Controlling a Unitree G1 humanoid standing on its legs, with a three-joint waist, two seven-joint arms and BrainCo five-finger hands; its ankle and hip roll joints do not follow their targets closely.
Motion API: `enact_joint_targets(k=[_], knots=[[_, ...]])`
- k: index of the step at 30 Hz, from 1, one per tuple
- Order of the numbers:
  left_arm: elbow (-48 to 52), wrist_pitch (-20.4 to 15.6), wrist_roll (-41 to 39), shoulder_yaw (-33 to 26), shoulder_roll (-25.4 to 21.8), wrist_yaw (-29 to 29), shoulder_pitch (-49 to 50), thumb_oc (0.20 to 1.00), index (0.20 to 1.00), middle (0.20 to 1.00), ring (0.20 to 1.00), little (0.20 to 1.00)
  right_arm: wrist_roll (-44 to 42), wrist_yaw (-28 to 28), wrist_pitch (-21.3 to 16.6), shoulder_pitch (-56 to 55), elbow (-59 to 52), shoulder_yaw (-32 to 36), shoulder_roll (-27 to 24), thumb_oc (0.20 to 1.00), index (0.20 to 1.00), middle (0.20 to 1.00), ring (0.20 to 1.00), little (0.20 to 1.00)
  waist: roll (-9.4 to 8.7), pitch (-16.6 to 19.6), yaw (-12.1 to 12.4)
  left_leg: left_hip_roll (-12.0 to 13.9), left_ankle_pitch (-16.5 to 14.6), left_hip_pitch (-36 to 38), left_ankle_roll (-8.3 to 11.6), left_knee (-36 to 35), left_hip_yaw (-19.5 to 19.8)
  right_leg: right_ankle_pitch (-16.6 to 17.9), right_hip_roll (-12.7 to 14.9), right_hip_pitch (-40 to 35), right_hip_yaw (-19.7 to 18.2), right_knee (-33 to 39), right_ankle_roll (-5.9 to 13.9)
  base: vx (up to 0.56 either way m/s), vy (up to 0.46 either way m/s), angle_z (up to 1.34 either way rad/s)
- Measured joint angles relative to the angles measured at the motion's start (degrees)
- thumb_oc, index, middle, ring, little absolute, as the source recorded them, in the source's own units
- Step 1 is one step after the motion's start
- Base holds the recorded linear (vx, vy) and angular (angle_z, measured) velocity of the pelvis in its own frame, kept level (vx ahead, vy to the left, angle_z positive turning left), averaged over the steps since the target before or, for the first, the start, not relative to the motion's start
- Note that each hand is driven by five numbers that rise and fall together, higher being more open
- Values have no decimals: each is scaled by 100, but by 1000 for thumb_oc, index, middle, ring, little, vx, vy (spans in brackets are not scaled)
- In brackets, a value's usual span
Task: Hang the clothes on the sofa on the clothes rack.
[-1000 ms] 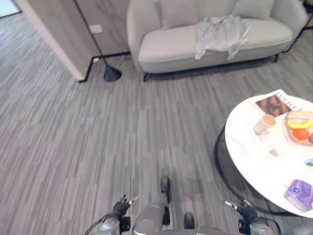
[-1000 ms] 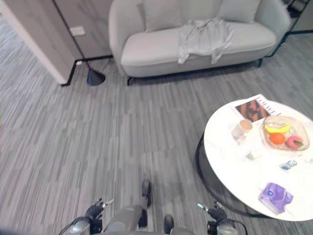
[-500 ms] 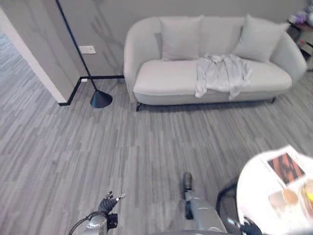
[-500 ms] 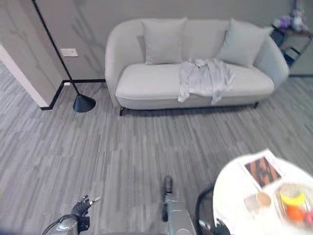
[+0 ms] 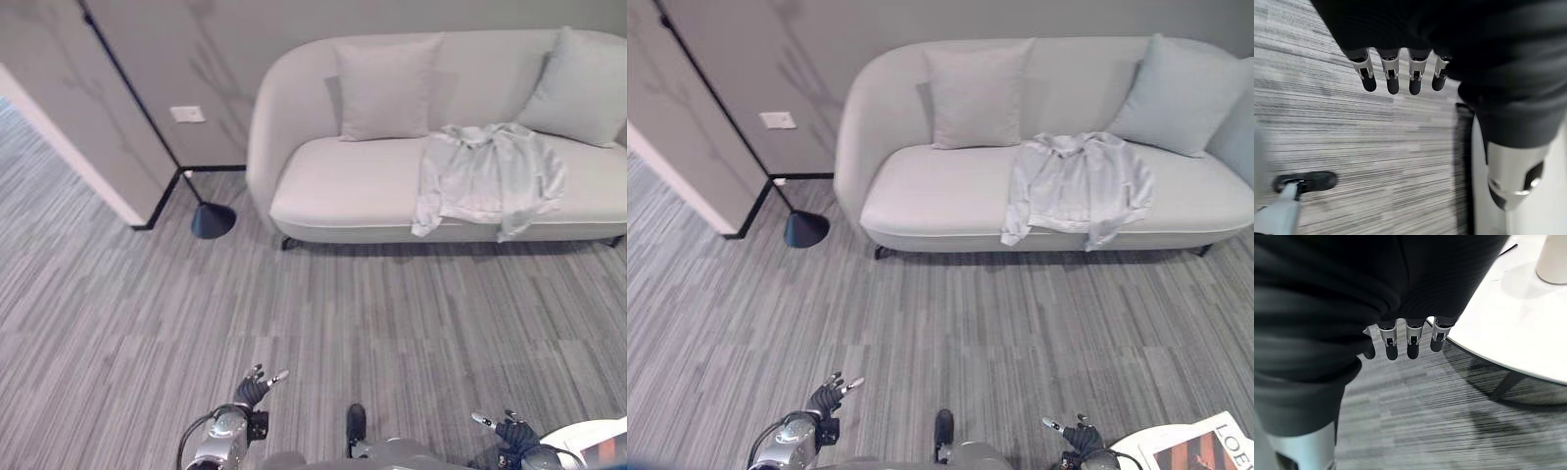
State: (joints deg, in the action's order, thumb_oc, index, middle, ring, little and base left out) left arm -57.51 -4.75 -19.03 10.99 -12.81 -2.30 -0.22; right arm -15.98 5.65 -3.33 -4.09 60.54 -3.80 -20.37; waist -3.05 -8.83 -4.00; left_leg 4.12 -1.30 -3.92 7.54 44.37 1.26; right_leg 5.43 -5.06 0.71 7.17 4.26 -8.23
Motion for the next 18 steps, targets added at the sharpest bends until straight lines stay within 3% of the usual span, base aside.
enact_joint_targets(k=[1, 2, 3, 4, 5, 6, 7, 9, 10, 12, 13, 14, 15, 16, 17, 18], knots=[[25, 19, -1, 19, -43, 6, 18, 1000, 1000, 1000, 1000, 1000, -3, 22, 22, -48, 17, -3, 8, 1000, 1000, 1000, 1000, 1000, -35, -15, -11, 116, -57, -300, -8, -184, -61, -198, -6, -195, -137, 102, -99, 473, -108, -25], [59, 15, -1, 21, -80, 4, 14, 1000, 1000, 1000, 1000, 1000, -7, 44, 47, -111, 78, 0, 86, 1000, 1000, 1000, 1000, 1000, -203, -56, 92, 66, -234, -268, -164, -1138, -440, -241, 155, -231, -265, 119, -44, 463, -22, -17], [87, -3, -2, 37, -7, 5, -53, 1000, 1000, 1000, 1000, 1000, -47, 46, 55, -155, 129, 2, -6, 1000, 1000, 1000, 1000, 1000, -209, -134, 144, -205, -8, -259, -75, -3683, -523, -223, 273, -315, -234, 117, 120, 327, -19, -21], [87, -3, -1, 37, 32, 5, -33, 1000, 1000, 1000, 1000, 1000, -46, 50, 54, -113, 208, -2, -72, 1000, 1000, 1000, 1000, 1000, -30, -191, 153, -262, 217, -338, -41, -4486, -481, -302, 162, -411, -286, 123, 158, 368, -17, -23], [69, 1, 0, 39, 44, 7, 49, 1000, 1000, 1000, 1000, 1000, -44, 49, 48, -64, 259, -6, -82, 1000, 1000, 1000, 1000, 1000, 67, -218, 205, -375, 401, -340, -32, -5018, -397, -385, 97, -495, -346, 123, 225, 310, -32, -33], [47, 4, 3, 42, 45, 10, 132, 1000, 1000, 1000, 1000, 1000, -44, 48, 40, 2, 339, -10, -79, 1000, 1000, 1000, 1000, 1000, 193, -253, 233, -486, 597, -515, -21, -5014, -281, -508, 26, -641, -345, 118, 292, 318, -28, -44], [6, -3, 8, 37, 48, 7, 258, 1000, 1000, 1000, 1000, 1000, -43, 45, 40, 0, 426, -10, -76, 1000, 1000, 1000, 1000, 1000, 411, -221, 332, -624, 852, -692, 1, -5014, -208, -606, -129, -811, -401, 86, 148, 314, -22, -29], [-3, 1, 20, 31, 32, 4, 335, 1000, 1000, 1000, 1000, 1000, -42, 40, 44, -10, 428, -11, -64, 1000, 1000, 1000, 1000, 1000, 621, -270, 432, -654, 943, -991, 86, -5012, -315, -702, -355, -937, -566, 120, 25, 295, 13, -50], [-8, 12, 21, 8, -4, 11, 437, 1000, 1000, 1000, 1000, 1000, -24, 33, 44, 22, 437, -15, -16, 1000, 1000, 1000, 1000, 1000, 599, -270, 602, -685, 973, -1113, -39, -4995, -473, -789, -406, -1053, -850, 112, 57, 381, 87, -95], [-78, 24, 22, -17, -7, 19, 543, 1000, 1000, 1000, 1000, 1000, 23, 28, 34, 44, 439, -27, -19, 1000, 1000, 1000, 1000, 1000, 499, -247, 643, -776, 1085, -1056, -271, -4970, -486, -811, -385, -1257, -1074, 82, 100, 382, 113, -85], [-130, 23, 50, -35, -29, 23, 554, 1000, 1000, 1000, 1000, 1000, 127, 26, 44, 38, 446, -74, 4, 1000, 1000, 1000, 1000, 1000, 269, -234, 585, -1129, 1158, -719, -799, -4981, -520, -1022, -245, -1587, -1236, 77, 432, 295, 88, -50], [-155, 21, 49, -67, -14, 24, 567, 1000, 1000, 1000, 1000, 1000, 140, 20, 46, -9, 486, -152, -3, 1000, 1000, 1000, 1000, 1000, 208, -146, 586, -1236, 1112, -559, -1076, -4983, -507, -1022, -241, -1680, -1319, 41, 433, 310, 87, -57], [-127, -1, 49, -100, -17, 23, 609, 1000, 1000, 1000, 1000, 1000, 158, -11, 53, -47, 494, -239, -25, 1000, 1000, 1000, 1000, 1000, 267, -41, 590, -1199, 900, -269, -1363, -5006, -499, -1090, -377, -1800, -1454, -53, 544, 277, 94, -52], [-150, -7, 49, -150, -89, 22, 646, 1000, 1000, 1000, 1000, 1000, 208, -20, 59, -67, 518, -253, 34, 1000, 1000, 1000, 1000, 1000, 264, 22, 594, -1147, 1192, -108, -1709, -5007, -493, -1265, -443, -1962, -1523, -122, 775, 274, 102, -62], [-203, 0, 48, -219, -149, 6, 601, 1000, 1000, 1000, 1000, 1000, 258, -47, 62, -60, 544, -264, 147, 1000, 1000, 1000, 1000, 1000, 76, 87, 585, -1199, 1018, 46, -1777, -5007, -508, -1481, -328, -1939, -1556, -359, 1003, 228, 99, -53], [-207, -3, 49, -210, -149, 18, 517, 1000, 1000, 1000, 1000, 1000, 281, -72, 50, -66, 547, -260, 153, 1000, 1000, 1000, 1000, 1000, 40, 104, 576, -1213, 912, 168, -1889, -4979, -514, -1797, -218, -1844, -1431, -696, 1087, 286, 138, -51]])
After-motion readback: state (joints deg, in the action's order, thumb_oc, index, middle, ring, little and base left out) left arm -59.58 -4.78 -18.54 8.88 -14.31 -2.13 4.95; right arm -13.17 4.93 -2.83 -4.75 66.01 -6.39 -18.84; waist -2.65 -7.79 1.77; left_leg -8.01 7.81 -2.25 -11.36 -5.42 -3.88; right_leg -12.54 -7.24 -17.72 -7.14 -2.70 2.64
